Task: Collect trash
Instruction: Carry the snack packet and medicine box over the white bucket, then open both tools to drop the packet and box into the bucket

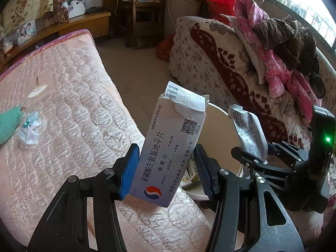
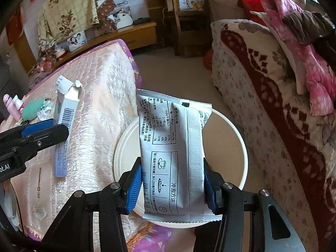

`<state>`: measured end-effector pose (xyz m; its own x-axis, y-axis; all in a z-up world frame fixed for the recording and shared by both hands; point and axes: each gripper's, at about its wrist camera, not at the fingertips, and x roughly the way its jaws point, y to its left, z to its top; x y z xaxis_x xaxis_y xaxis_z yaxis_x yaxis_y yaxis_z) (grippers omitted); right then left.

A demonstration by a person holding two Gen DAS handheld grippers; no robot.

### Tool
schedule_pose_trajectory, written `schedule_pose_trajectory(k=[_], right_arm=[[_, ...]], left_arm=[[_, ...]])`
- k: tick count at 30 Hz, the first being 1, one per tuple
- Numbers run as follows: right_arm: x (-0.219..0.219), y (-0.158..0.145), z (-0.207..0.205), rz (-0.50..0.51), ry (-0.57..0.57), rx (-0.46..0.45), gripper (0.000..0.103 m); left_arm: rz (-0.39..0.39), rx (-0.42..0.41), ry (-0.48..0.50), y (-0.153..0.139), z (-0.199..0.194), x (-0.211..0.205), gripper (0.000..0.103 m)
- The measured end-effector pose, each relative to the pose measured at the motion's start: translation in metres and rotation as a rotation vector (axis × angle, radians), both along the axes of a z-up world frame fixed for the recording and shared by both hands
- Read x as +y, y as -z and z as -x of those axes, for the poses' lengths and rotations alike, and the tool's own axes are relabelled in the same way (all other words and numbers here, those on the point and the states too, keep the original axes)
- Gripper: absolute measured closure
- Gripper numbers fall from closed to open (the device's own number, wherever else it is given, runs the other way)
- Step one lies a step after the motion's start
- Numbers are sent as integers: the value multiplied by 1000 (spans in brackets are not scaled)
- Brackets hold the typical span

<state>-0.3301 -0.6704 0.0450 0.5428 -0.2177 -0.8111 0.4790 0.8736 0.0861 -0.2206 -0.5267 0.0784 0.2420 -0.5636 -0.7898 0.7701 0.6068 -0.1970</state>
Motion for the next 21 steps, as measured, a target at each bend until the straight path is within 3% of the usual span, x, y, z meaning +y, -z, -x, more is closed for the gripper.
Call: schedule_pose_trajectory(k=[21], right_arm=[[-13, 15, 0, -29, 61, 10, 45]], left_arm=[[51, 84, 20, 10, -3, -14, 50]])
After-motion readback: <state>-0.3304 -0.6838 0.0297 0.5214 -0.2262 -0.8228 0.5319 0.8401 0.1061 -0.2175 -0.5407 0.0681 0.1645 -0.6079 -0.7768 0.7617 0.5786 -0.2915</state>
